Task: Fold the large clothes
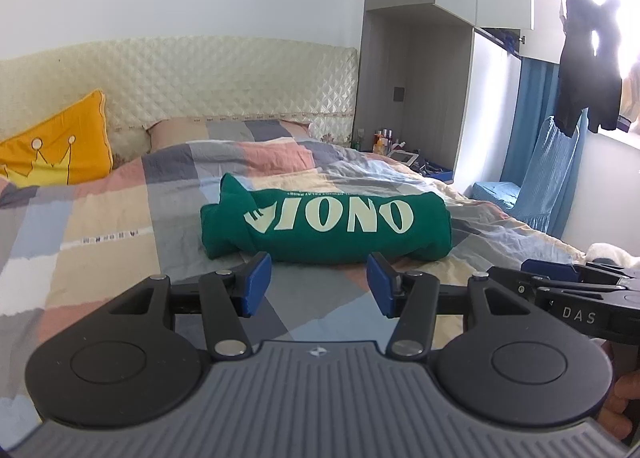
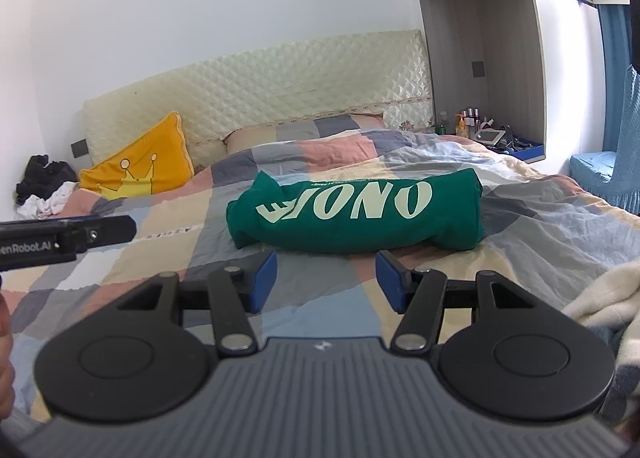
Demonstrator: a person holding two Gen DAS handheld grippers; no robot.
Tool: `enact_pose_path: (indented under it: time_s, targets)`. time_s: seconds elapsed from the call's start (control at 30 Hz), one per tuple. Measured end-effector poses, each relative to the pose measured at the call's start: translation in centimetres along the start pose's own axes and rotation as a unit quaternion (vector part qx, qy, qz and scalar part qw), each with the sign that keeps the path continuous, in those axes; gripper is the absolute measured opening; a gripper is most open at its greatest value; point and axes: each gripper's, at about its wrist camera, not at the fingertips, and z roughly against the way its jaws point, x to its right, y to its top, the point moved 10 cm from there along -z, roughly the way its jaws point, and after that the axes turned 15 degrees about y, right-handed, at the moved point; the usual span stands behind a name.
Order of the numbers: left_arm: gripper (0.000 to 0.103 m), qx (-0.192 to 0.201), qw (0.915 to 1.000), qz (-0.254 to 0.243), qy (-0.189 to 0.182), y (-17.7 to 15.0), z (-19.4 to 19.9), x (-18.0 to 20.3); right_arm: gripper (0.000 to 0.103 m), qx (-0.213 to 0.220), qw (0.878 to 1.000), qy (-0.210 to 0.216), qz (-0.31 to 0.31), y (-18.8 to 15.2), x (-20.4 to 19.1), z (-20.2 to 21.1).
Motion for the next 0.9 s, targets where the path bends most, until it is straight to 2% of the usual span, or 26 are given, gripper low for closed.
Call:
enact_pose_path:
  time_s: [0.47,0.9]
  targets:
    - [0.059,-0.024,0.9995,0.019,0.006,-2.7,-1.8,0.5,0.059,0.006,1.0,-0.016,-0.011,-1.2,1.2,-0.5]
    - [0.059,-0.023,0.9992,0.031,0.008,-2.8,-2.2,0.7,0.059,0.009,1.0,-0.024,-0.018,-1.3,1.5,-0.8]
